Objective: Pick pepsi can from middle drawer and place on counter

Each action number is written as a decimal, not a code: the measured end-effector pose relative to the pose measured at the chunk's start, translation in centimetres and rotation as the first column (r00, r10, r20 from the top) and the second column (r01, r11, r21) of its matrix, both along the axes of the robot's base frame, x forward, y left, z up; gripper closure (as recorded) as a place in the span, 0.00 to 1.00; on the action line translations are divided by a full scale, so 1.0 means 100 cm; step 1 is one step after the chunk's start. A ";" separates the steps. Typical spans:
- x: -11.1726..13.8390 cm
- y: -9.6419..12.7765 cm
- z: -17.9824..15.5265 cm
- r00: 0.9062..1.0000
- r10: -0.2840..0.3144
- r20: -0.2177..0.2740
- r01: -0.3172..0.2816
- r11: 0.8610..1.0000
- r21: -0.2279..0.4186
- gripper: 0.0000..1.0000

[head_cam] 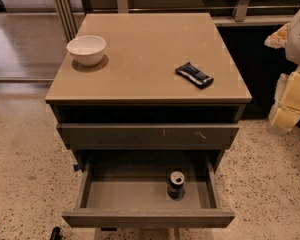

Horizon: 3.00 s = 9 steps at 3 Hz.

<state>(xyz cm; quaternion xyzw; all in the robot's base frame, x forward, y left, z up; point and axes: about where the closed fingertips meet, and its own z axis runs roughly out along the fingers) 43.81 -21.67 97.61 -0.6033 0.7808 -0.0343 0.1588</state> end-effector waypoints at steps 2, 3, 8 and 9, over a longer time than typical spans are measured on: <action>0.000 0.000 0.001 1.000 -0.001 0.004 0.001 1.000 0.001 0.21; 0.005 0.003 -0.023 1.000 -0.013 0.016 0.013 0.999 0.033 0.44; 0.032 0.035 -0.244 0.997 -0.049 -0.056 0.063 0.955 0.288 1.00; 0.027 0.038 -0.302 0.997 -0.066 -0.040 0.075 0.951 0.299 1.00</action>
Offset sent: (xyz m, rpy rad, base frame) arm 0.0013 -0.0006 -0.0027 0.0070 -0.0008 -0.0051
